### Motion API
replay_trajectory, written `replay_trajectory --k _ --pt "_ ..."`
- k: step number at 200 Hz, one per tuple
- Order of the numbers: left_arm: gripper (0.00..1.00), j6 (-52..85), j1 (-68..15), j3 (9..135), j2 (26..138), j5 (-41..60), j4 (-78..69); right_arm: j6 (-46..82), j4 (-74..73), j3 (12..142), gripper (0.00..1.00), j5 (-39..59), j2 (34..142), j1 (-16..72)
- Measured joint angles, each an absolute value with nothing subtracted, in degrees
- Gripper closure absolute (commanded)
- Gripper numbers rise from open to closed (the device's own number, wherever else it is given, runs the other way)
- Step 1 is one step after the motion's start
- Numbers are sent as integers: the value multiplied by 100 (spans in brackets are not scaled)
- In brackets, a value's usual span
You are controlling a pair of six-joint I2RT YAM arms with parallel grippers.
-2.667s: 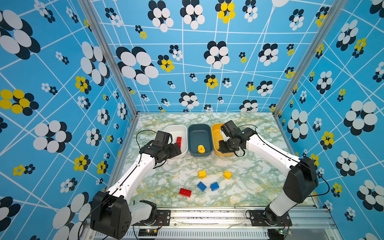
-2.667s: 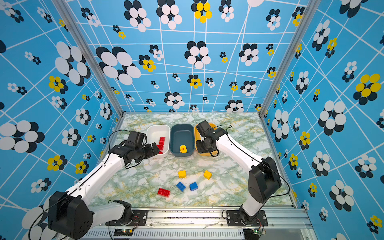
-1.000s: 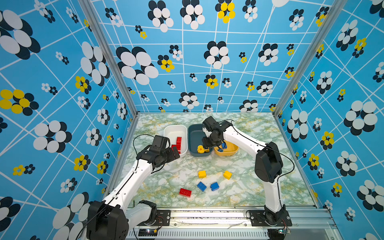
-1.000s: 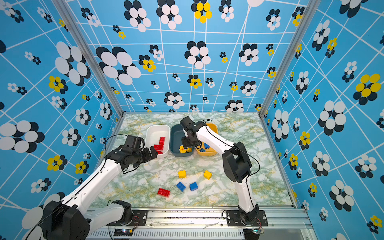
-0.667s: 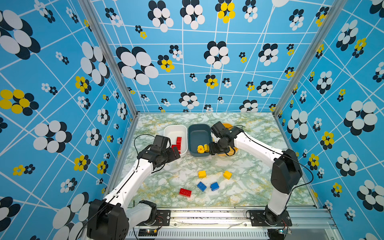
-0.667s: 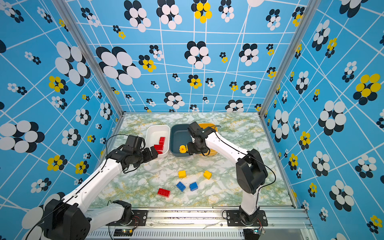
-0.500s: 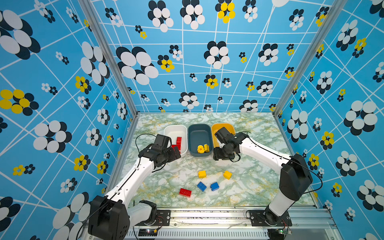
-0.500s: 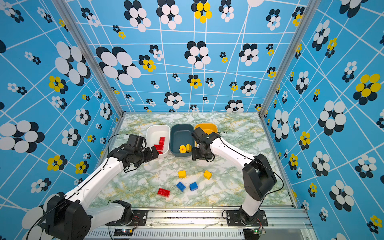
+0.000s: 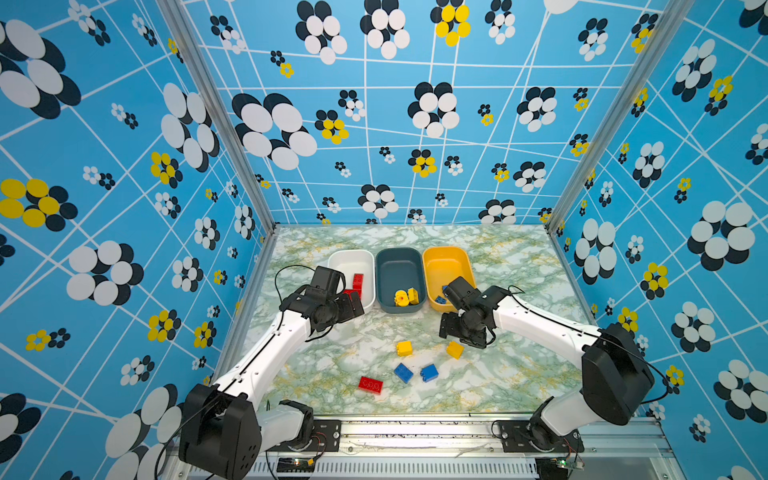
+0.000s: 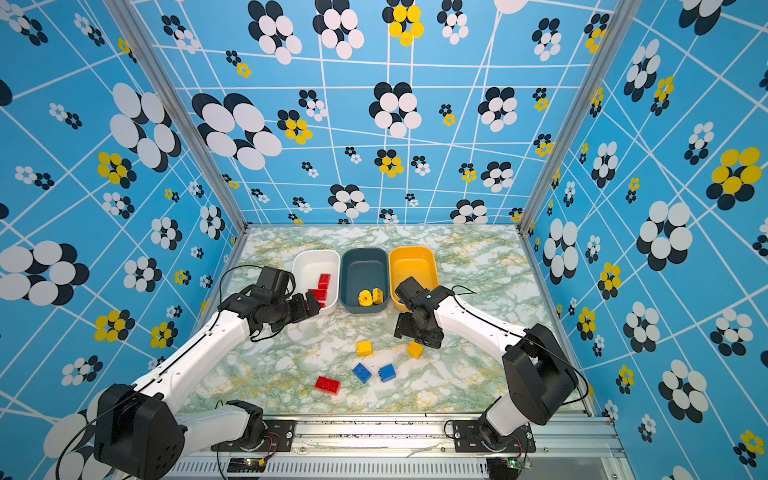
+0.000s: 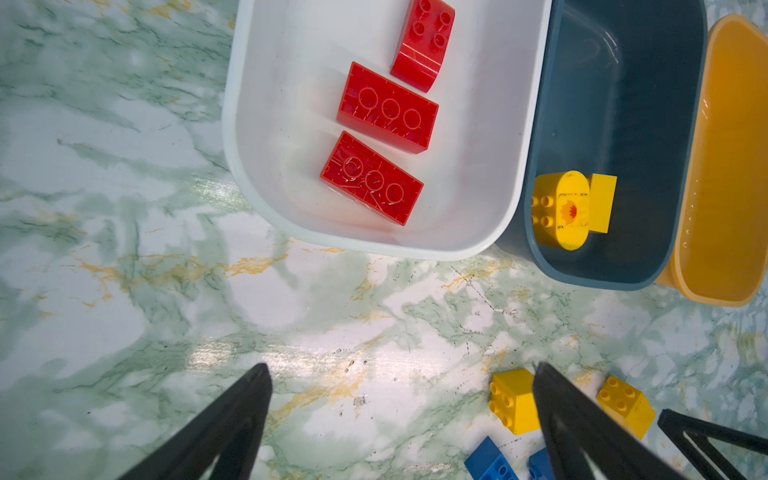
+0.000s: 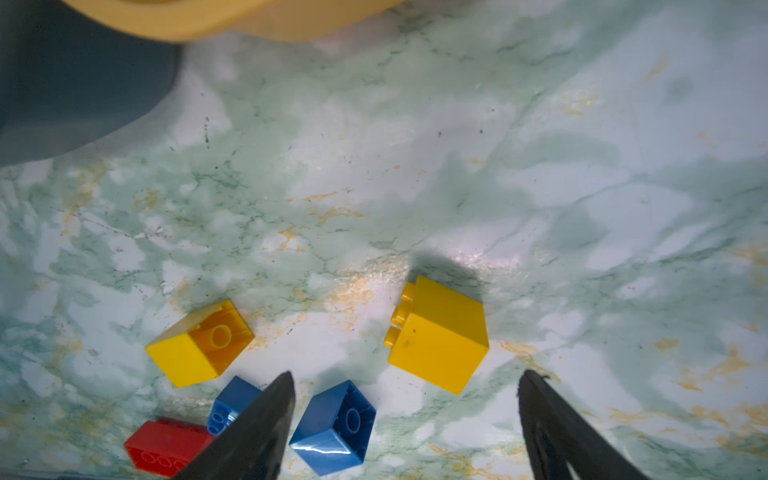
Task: Sort the legos into containers by color
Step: 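Move the right gripper back and lower it onto another yellow brick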
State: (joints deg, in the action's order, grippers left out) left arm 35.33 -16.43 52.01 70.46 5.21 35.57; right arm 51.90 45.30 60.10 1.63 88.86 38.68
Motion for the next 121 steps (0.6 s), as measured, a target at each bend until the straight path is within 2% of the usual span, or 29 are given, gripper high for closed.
replay_trajectory --k 121 --pt "1 3444 -1653 5236 7043 519 3616 6184 3754 5422 21 209 9137 3868"
